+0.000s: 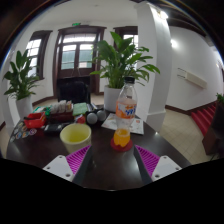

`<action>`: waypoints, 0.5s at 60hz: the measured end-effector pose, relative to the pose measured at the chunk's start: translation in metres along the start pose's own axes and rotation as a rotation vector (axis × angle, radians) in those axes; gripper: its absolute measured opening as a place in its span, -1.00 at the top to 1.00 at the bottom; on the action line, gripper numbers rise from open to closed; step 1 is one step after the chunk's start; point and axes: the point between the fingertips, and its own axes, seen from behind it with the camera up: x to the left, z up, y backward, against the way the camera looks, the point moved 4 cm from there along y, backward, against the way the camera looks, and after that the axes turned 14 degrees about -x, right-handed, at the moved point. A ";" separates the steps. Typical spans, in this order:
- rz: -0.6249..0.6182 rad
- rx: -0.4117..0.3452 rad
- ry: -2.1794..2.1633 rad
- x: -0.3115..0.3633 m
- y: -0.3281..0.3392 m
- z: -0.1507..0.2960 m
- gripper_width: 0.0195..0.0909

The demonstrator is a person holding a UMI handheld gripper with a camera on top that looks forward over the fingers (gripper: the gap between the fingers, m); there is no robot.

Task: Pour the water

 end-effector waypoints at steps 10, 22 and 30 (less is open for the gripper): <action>0.135 0.021 -0.006 0.033 0.063 0.000 -0.82; 0.216 -0.025 -0.034 0.064 0.114 0.020 -0.80; 0.246 -0.060 -0.034 0.080 0.131 0.034 -0.81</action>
